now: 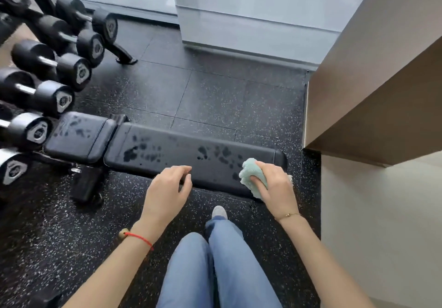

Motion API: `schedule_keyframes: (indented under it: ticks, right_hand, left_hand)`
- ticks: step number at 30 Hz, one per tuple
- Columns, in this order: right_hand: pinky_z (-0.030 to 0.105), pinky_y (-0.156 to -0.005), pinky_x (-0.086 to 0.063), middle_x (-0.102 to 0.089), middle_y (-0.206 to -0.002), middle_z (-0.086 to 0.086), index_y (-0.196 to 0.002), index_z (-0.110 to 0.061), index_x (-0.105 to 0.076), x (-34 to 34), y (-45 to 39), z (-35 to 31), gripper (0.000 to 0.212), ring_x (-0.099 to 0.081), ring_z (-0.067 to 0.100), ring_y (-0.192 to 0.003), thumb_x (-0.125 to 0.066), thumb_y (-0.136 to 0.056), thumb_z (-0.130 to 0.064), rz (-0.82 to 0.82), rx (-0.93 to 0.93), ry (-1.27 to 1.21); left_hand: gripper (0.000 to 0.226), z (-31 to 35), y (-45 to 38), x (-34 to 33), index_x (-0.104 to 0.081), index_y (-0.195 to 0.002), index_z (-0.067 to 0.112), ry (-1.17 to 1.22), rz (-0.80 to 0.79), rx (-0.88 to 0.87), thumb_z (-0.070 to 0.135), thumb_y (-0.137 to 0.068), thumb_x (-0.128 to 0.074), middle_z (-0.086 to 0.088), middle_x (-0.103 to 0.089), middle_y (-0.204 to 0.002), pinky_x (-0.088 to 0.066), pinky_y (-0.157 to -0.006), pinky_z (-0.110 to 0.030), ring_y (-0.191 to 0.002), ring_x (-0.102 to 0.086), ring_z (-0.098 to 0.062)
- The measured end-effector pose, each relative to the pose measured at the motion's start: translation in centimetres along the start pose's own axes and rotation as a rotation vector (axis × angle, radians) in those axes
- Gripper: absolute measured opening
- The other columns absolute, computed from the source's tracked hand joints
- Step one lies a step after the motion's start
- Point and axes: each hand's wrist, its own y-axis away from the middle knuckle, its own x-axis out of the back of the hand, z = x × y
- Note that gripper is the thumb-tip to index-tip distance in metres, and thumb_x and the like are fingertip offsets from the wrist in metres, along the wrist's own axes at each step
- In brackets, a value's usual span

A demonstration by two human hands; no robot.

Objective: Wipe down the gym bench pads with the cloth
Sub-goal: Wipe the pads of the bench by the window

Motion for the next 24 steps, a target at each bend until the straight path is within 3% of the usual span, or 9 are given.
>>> schedule_keyframes:
  ticks: [4,8,15,21,24]
  right_hand:
    - [0.035,-0.087,-0.043,-0.063,-0.11,0.002,-0.129,-0.017,-0.056,-7.0,-5.6,3.9,0.039,-0.056,0.024,-0.098,-0.062,-0.093,-0.03,0.034,-0.024,0.041]
    - [0.032,-0.086,-0.041,-0.063,-0.109,0.002,-0.13,-0.017,-0.056,-15.6,-10.0,8.3,0.04,-0.055,0.023,-0.098,-0.064,-0.092,-0.029,0.053,-0.018,0.065]
    - [0.039,-0.096,-0.042,-0.062,-0.118,0.006,-0.132,-0.014,-0.056,-29.7,-14.3,15.4,0.042,-0.054,0.026,-0.108,-0.064,-0.092,-0.023,0.081,-0.003,-0.007]
    - [0.039,-0.113,-0.033,-0.06,-0.131,-0.001,-0.128,-0.014,-0.061,-34.1,-14.3,17.0,0.038,-0.047,0.015,-0.131,-0.059,-0.093,-0.029,0.089,0.168,-0.169]
    - [0.025,-0.119,-0.021,-0.052,-0.143,-0.006,-0.135,-0.018,-0.057,-34.2,-11.8,16.5,0.046,-0.036,0.006,-0.14,-0.057,-0.093,-0.038,-0.018,0.218,-0.224]
  left_hand:
    - [0.045,-4.9,-6.1,-7.2,-0.065,-0.117,0.014,-0.053,-0.053,-0.073,0.037,-0.093,-0.036,0.001,-0.068,-0.112,-0.052,-0.088,-0.037,-0.106,-0.062,-0.018]
    - [0.044,-10.7,-10.8,-15.9,-0.065,-0.117,0.012,-0.127,-0.074,-0.162,0.034,-0.092,-0.036,-0.001,-0.067,-0.113,-0.051,-0.089,-0.037,-0.106,-0.061,-0.02]
    - [0.054,-21.5,-15.4,-29.5,-0.056,-0.133,0.008,-0.283,-0.069,-0.235,0.037,-0.094,-0.034,-0.01,-0.056,-0.138,-0.038,-0.11,-0.045,-0.131,-0.048,-0.028]
    - [0.055,-26.0,-16.8,-34.3,-0.046,-0.142,0.013,-0.208,0.077,-0.305,0.038,-0.094,-0.041,-0.008,-0.044,-0.148,-0.025,-0.118,-0.045,-0.14,-0.037,-0.026]
    - [0.058,-26.6,-16.9,-34.9,-0.044,-0.144,0.013,-0.131,0.15,-0.307,0.04,-0.093,-0.042,-0.007,-0.04,-0.151,-0.025,-0.118,-0.045,-0.142,-0.033,-0.024]
